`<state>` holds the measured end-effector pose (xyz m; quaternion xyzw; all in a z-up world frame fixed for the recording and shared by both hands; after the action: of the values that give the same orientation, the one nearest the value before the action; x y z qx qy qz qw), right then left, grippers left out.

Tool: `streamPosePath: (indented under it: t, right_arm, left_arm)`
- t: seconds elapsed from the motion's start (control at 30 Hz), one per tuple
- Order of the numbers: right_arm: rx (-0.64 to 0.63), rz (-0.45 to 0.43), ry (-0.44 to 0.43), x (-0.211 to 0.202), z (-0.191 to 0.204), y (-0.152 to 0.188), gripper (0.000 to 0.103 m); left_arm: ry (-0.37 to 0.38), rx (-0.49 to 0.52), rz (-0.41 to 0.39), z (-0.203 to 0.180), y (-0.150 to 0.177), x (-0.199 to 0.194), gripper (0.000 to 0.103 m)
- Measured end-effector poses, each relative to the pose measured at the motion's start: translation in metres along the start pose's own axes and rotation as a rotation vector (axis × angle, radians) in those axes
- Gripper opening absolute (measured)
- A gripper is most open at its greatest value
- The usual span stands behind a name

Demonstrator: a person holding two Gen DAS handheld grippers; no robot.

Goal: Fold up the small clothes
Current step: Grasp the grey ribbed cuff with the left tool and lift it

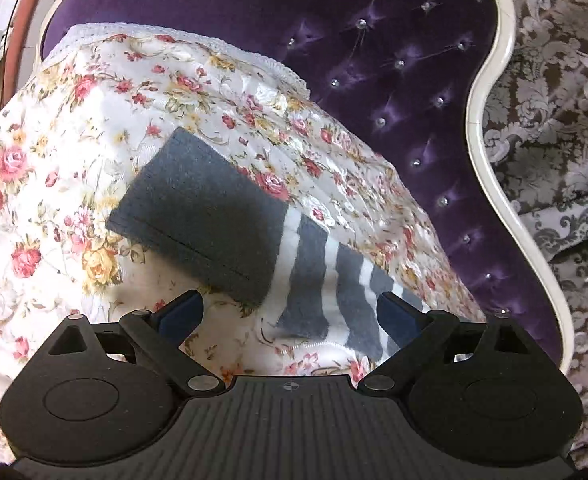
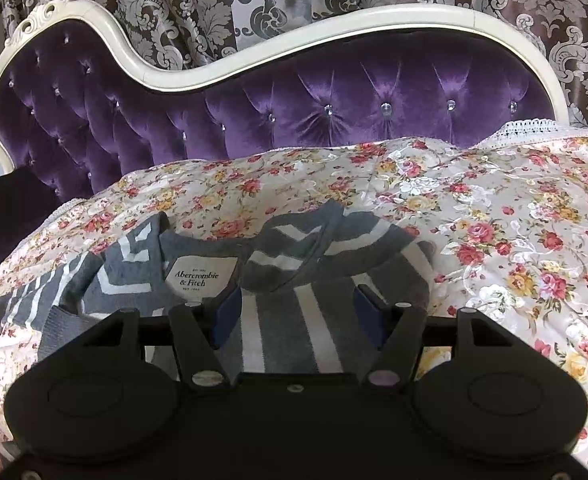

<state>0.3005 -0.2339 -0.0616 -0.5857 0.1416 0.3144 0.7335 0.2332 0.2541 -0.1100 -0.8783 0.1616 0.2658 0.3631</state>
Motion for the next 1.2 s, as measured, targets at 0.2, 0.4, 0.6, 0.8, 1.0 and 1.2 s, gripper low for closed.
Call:
streamPosePath:
  t: [0.2,0.4,0.6,0.8,1.0,1.2]
  right_arm:
    - [-0.01,0.007,0.0,0.001,0.002,0.002,0.066]
    - [-0.018,0.013,0.001,0.003,0.004,0.003,0.066]
    - [-0.026,0.018,0.002,0.004,0.005,0.003,0.066]
    - [-0.026,0.019,0.0,0.005,0.006,0.004,0.066]
    - [-0.03,0.026,-0.001,0.005,0.007,0.005,0.066]
    - [-0.021,0.023,-0.002,0.002,0.006,0.003,0.066]
  left_arm:
    - [-0.014,-0.015,-0.03,0.001,-0.011,0.011,0.094]
    - [-0.024,-0.045,-0.079,0.005,-0.017,0.01,0.081]
    - [-0.017,-0.092,-0.096,0.011,-0.022,0.006,0.009]
    - [-0.049,0.018,-0.189,-0.005,-0.037,-0.018,0.008]
    - [-0.045,0.12,-0.249,-0.028,-0.063,-0.04,0.008]
    - [-0.006,0.261,-0.28,-0.075,-0.069,-0.053,0.008]
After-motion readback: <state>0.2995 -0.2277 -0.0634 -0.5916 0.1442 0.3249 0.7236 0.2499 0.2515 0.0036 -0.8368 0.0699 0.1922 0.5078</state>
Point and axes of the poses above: each gripper's, at about its wrist camera, not at the fingertips, and x roughly the way its jaws point, z to its left, y to its underside, the point moved 4 cm from there along x, roughly the way its jaws point, and after that the axes turned 4 degrees about x, right-handed, at the moved point
